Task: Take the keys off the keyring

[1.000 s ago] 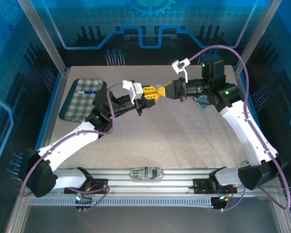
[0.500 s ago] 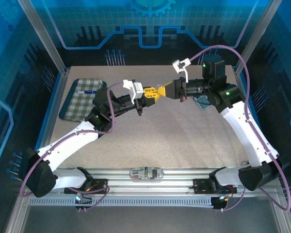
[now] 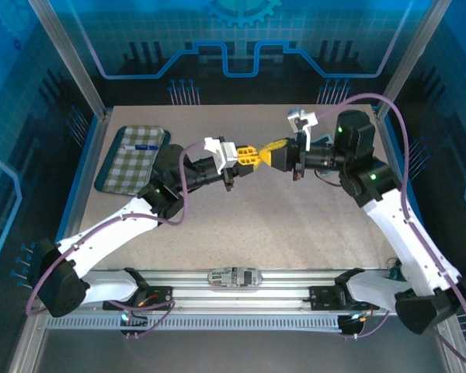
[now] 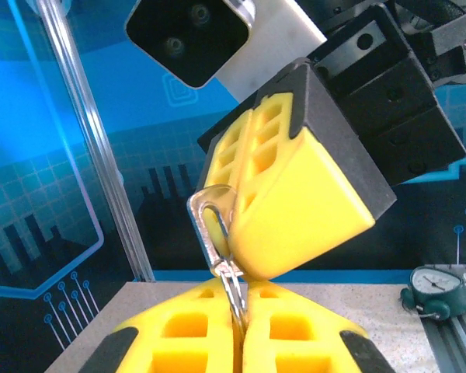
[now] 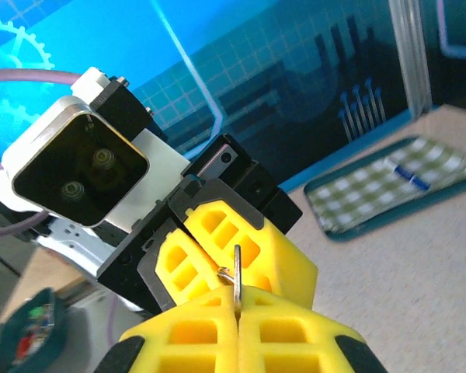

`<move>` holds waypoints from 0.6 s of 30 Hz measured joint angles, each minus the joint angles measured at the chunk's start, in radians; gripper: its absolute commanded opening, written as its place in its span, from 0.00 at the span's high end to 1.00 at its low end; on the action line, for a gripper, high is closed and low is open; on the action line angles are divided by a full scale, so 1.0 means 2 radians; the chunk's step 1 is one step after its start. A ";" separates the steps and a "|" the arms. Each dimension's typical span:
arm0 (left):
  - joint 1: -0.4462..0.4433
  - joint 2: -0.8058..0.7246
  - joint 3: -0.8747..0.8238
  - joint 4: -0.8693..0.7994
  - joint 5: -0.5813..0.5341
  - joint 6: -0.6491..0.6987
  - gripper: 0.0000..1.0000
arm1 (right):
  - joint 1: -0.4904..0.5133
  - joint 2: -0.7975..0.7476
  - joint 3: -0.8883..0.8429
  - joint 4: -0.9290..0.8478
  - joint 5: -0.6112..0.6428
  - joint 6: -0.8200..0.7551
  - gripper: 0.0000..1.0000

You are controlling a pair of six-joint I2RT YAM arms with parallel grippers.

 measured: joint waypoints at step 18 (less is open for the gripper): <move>-0.016 -0.011 -0.003 -0.022 -0.013 0.043 1.00 | 0.014 -0.087 -0.159 0.212 0.051 -0.081 1.00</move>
